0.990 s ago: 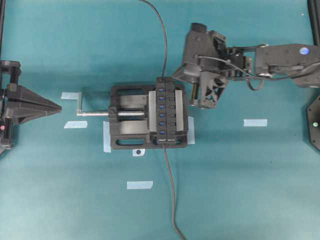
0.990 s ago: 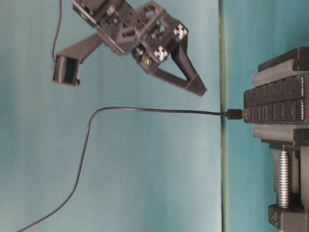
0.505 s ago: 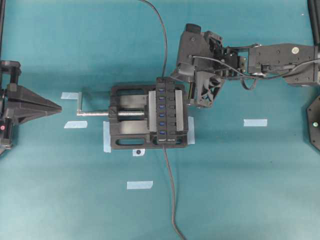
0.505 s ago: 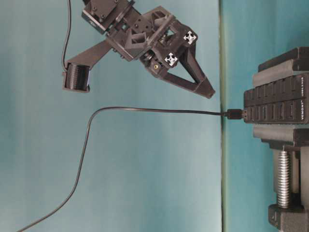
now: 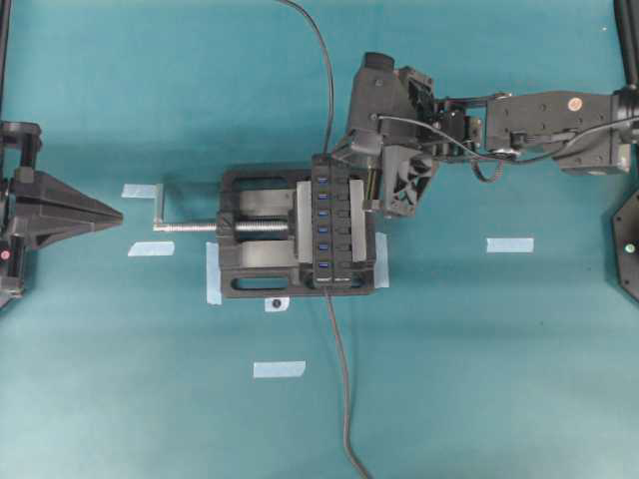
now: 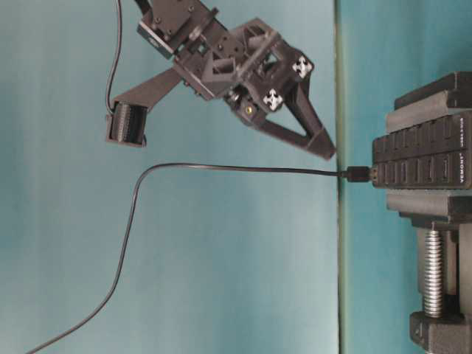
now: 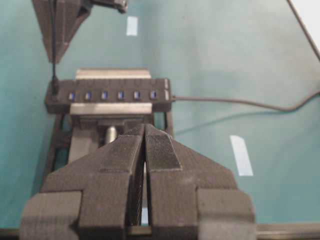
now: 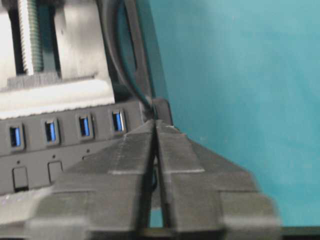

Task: Insert the USB into the center port of the fixed hub
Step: 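Move the right gripper over the black USB plug at the hub's end, then close the right gripper on the black USB plug and lift it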

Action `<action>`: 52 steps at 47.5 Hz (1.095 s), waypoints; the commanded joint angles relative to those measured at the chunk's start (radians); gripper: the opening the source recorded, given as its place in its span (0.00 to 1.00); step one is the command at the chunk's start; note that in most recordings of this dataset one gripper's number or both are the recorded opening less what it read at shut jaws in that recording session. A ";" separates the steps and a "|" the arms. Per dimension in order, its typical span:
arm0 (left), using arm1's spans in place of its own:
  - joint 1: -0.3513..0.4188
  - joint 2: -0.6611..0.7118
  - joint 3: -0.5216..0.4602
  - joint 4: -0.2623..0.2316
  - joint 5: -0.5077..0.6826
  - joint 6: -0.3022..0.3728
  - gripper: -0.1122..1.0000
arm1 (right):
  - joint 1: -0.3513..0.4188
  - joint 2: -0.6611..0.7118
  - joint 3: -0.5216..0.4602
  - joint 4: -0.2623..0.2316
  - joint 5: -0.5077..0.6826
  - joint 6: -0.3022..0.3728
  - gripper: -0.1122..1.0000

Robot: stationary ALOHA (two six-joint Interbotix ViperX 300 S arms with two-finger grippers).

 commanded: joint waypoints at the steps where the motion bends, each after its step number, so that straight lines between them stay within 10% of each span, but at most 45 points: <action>1: -0.002 0.003 -0.025 0.002 -0.003 0.002 0.10 | -0.003 -0.008 -0.021 -0.002 -0.011 -0.002 0.27; 15: 0.000 0.005 -0.023 0.000 -0.003 0.002 0.10 | -0.006 0.003 -0.031 0.000 -0.015 -0.003 0.82; 52: 0.000 0.005 -0.023 0.002 -0.003 -0.002 0.10 | -0.008 0.071 -0.074 0.000 -0.044 -0.005 0.78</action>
